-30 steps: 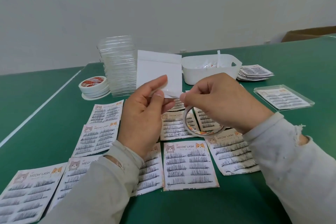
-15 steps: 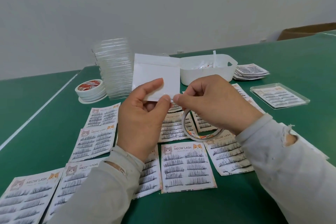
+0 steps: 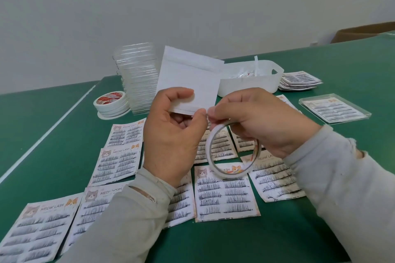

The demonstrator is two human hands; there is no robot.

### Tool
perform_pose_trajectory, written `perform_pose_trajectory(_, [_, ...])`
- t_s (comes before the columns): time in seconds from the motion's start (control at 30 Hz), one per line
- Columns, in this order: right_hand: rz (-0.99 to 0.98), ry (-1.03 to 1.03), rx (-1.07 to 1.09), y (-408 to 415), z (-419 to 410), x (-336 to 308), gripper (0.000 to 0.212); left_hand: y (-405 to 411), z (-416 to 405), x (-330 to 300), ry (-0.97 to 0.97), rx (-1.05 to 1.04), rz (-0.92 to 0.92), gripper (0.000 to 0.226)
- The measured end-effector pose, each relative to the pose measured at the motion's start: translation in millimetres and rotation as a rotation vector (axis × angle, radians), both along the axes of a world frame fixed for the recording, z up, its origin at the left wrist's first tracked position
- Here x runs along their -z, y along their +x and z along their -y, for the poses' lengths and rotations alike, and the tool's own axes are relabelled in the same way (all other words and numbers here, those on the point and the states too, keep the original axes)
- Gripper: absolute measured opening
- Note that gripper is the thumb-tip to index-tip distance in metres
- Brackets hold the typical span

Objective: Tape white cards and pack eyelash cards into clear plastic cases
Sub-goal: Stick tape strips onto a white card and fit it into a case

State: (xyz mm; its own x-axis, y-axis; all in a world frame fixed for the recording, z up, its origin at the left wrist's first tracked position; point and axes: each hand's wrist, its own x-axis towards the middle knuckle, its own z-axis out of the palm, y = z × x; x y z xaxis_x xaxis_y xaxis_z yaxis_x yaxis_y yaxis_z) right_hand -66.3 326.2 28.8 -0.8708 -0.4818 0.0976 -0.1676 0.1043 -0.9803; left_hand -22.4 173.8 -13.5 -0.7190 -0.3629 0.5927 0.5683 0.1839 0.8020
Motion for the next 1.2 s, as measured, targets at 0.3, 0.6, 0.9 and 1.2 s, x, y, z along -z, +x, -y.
perform_pose_trajectory(0.3, [0.178, -0.188, 0.003, -14.8, -17.2, -4.1, 0.023, -4.2, 13.1, 2.0, -0.007, -0.035, 0.079, 0.04])
perform_pose_trajectory(0.6, [0.005, -0.385, -0.021, -16.4, 4.3, 10.1, 0.033, -6.7, 13.9, 8.0, -0.204, -0.037, 0.218, 0.028])
perform_pose_trajectory(0.9, [0.371, -0.594, -0.388, -10.7, 11.2, 21.7, 0.047, -3.6, 16.2, 5.9, -0.228, 0.024, 0.082, 0.03])
perform_pose_trajectory(1.2, [-0.146, -0.126, -0.026, -20.2, -10.5, 10.3, 0.045, -13.4, 33.1, 2.0, 0.077, -0.18, 0.202, 0.026])
